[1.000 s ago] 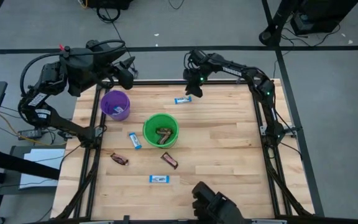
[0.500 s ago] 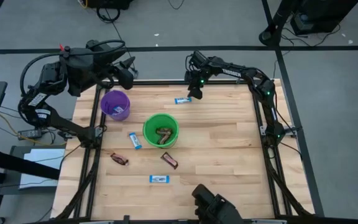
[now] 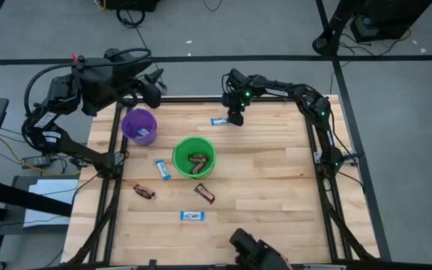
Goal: Sort candy by brand, put in halloween buckets
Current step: Put the white chocolate bar into the violet bucket
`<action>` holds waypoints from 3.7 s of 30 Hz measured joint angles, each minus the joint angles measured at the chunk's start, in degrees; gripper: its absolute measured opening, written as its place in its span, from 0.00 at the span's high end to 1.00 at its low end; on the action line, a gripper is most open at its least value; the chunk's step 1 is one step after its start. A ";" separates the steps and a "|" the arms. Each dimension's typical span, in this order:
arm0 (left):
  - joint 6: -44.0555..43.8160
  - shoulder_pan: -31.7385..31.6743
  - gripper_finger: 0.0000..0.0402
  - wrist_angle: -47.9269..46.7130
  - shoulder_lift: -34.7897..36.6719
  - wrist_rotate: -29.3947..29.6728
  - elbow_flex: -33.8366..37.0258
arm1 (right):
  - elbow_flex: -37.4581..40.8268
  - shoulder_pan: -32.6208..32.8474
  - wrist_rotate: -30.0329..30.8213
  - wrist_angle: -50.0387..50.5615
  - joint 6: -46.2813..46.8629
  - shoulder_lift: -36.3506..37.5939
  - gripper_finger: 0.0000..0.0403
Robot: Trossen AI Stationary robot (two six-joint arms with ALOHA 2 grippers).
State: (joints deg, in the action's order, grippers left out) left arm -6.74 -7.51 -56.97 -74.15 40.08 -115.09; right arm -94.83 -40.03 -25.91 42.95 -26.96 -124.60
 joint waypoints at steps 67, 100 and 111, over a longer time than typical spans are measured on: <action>-1.42 0.02 0.52 -0.17 0.00 -3.33 0.00 | -0.81 2.97 1.88 -3.99 2.99 -3.74 0.98; -1.03 0.02 0.52 -0.44 0.00 -3.33 0.00 | -0.24 3.08 -1.55 5.38 1.66 8.17 0.84; -1.03 0.04 0.52 -0.53 0.00 -5.24 0.00 | 1.03 3.83 -4.14 8.08 1.36 -2.31 0.41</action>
State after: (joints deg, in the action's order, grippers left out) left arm -7.77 -7.46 -57.50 -74.15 34.84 -115.09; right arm -93.80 -36.20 -30.05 51.04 -25.61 -126.91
